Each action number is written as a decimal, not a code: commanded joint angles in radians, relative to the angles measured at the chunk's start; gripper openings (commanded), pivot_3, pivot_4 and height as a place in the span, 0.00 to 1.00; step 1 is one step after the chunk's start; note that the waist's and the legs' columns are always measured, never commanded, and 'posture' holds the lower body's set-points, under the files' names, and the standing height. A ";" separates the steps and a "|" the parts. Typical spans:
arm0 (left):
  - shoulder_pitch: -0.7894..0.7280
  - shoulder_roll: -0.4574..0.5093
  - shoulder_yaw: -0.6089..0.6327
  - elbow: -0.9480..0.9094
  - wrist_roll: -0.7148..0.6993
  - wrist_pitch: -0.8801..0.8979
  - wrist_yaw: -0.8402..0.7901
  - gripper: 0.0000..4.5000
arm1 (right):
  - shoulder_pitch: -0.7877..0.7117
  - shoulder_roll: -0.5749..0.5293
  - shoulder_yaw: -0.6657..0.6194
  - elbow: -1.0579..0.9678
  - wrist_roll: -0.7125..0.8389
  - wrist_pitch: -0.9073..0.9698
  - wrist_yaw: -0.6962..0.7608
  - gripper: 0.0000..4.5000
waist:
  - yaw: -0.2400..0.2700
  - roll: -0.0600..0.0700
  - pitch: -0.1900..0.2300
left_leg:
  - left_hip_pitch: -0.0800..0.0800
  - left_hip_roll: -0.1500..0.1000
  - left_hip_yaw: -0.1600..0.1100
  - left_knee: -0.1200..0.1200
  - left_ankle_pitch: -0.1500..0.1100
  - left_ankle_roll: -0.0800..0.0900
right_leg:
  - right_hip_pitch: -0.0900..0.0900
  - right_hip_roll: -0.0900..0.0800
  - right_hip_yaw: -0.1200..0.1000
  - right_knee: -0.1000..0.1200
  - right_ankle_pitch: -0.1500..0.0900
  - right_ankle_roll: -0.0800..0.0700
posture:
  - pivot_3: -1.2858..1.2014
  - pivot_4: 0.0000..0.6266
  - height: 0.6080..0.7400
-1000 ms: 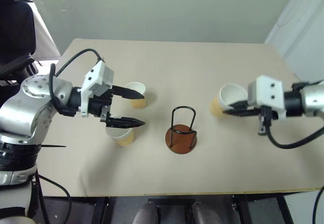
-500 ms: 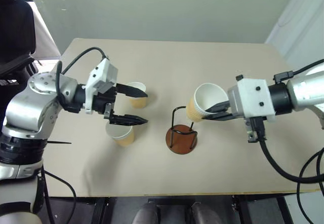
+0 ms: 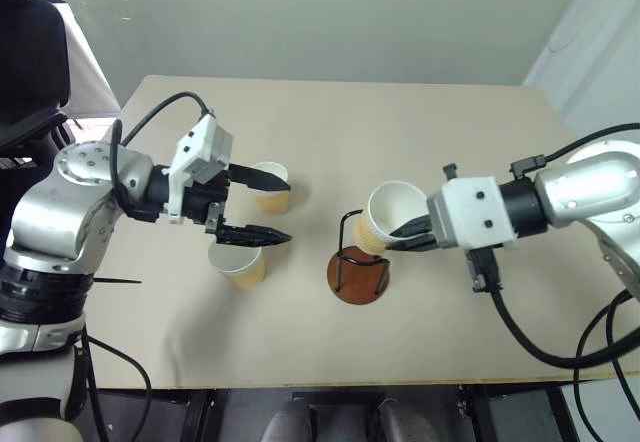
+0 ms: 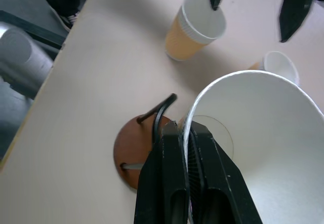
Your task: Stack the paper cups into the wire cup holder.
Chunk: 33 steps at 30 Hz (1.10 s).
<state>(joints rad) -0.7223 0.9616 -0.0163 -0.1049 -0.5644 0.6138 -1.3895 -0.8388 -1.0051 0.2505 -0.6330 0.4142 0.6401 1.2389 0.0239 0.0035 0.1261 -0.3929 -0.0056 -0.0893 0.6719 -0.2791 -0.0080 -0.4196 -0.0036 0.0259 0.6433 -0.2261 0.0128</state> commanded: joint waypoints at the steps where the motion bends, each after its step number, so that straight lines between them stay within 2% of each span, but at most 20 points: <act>1: -0.011 0.013 0.028 -0.018 -0.003 -0.006 0.002 1.00 | -0.006 0.002 0.002 -0.003 -0.026 -0.029 0.010 0.01 | 0.000 0.000 0.000 | 0.000 0.000 0.000 0.000 0.000 0.000 | 0.000 0.000 0.000 0.000 0.000 0.000 | 0.52 0.24 1.00; 3: -0.015 0.012 0.025 -0.015 0.000 -0.009 0.001 1.00 | -0.005 0.008 0.009 -0.002 -0.034 -0.033 0.012 0.01 | 0.000 0.000 0.000 | 0.000 0.000 0.000 0.000 0.000 0.000 | 0.000 0.000 0.000 0.000 0.000 0.000 | 0.52 0.24 1.00; 6: -0.019 0.008 0.022 -0.012 0.002 -0.012 0.000 1.00 | -0.004 0.019 0.014 0.002 -0.049 -0.037 0.006 0.14 | 0.000 0.000 0.000 | 0.000 0.000 0.000 0.000 0.000 0.000 | 0.000 0.000 0.000 0.000 0.000 0.000 | 0.52 0.24 1.00; 14: -0.029 0.000 0.015 0.007 0.013 -0.026 -0.002 1.00 | -0.015 0.051 0.010 0.033 -0.094 -0.039 -0.031 0.76 | 0.000 0.000 0.000 | 0.000 0.000 0.000 0.000 0.000 0.000 | 0.000 0.000 0.000 0.000 0.000 0.000 | 0.52 0.24 1.00; 21: -0.055 0.003 0.009 0.074 0.082 -0.093 0.016 1.00 | -0.031 0.093 -0.054 0.074 -0.065 -0.001 -0.085 0.76 | 0.000 0.000 0.000 | 0.000 0.000 0.000 0.000 0.000 0.000 | 0.000 0.000 0.000 0.000 0.000 0.000 | 0.52 0.24 1.00; 25: -0.116 0.029 -0.029 0.198 0.224 -0.236 0.028 1.00 | -0.073 0.157 -0.183 0.079 0.120 0.157 -0.129 0.76 | 0.000 0.000 0.000 | 0.000 0.000 0.000 0.000 0.000 0.000 | -0.001 0.000 0.000 -0.001 0.000 0.000 | 0.52 0.24 1.00; 33: -0.227 0.018 -0.130 0.438 0.477 -0.516 0.062 1.00 | -0.099 0.182 -0.272 0.075 0.265 0.277 -0.214 0.76 | 0.001 0.000 0.000 | -0.005 0.000 -0.001 0.000 0.000 0.001 | -0.004 0.000 0.000 -0.002 0.000 -0.001 | 0.52 0.24 1.00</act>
<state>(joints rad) -0.9066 0.9788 -0.1417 0.3058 -0.1351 0.1612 -1.3445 -0.9197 -0.8195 0.0189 -0.5397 0.6507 0.9091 1.0457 0.0249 0.0037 0.1262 -0.3994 -0.0057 -0.0903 0.6721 -0.2794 -0.0075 -0.4251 -0.0035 0.0258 0.6419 -0.2264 0.0123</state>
